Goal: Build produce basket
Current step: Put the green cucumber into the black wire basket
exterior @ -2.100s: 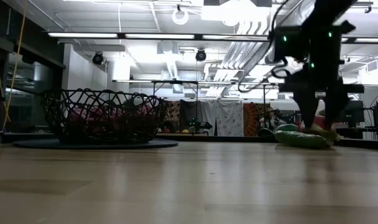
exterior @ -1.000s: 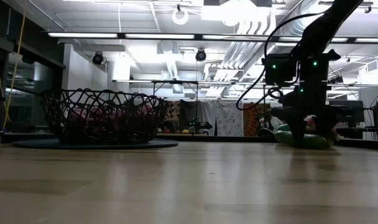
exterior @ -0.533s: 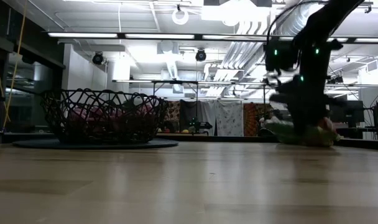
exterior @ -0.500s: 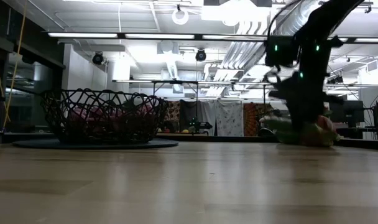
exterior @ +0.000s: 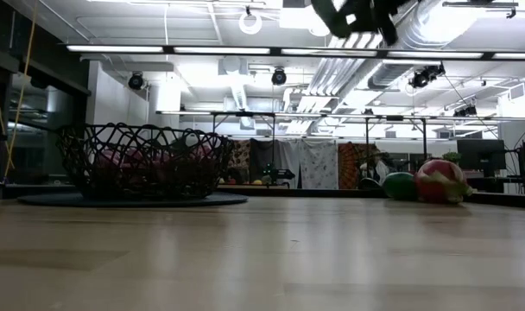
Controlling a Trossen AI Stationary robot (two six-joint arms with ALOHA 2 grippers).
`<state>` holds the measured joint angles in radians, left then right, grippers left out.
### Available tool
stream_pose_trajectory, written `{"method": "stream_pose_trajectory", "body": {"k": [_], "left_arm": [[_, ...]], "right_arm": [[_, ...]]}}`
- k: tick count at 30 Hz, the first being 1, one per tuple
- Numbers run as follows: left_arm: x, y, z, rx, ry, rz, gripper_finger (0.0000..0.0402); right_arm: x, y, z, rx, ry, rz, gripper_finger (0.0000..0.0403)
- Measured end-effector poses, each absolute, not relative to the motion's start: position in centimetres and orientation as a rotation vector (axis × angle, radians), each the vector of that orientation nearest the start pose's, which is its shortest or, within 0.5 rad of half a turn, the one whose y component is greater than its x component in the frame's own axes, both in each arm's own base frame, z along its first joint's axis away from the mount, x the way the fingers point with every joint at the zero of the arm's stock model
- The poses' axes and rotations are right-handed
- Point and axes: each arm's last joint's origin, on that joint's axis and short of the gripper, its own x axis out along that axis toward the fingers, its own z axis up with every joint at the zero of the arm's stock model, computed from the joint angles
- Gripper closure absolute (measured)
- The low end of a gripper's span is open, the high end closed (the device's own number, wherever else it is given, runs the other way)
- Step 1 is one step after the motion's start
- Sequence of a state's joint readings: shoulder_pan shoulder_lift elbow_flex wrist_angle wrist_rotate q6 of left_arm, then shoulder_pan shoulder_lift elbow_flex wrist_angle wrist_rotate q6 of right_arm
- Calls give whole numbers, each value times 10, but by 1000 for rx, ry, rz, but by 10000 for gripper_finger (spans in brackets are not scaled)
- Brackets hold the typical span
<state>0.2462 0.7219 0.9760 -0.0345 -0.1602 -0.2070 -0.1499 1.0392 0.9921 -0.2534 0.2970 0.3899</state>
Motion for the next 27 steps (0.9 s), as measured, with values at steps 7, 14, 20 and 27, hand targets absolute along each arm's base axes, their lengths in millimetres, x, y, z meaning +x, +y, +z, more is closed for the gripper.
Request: {"method": "stream_pose_trajectory", "body": {"k": [7, 14, 20, 27], "left_arm": [[136, 38, 417, -195, -250, 360, 128], [142, 39, 415, -195, -228, 347, 128], [146, 40, 413, -192, -213, 323, 128], [157, 41, 409, -192, -174, 290, 116]], "right_arm": [[234, -31, 369, 246, 198, -419, 303], [247, -25, 368, 236, 158, -370, 303], [252, -20, 375, 263, 67, -318, 304], [252, -19, 386, 312, -40, -276, 304]]}}
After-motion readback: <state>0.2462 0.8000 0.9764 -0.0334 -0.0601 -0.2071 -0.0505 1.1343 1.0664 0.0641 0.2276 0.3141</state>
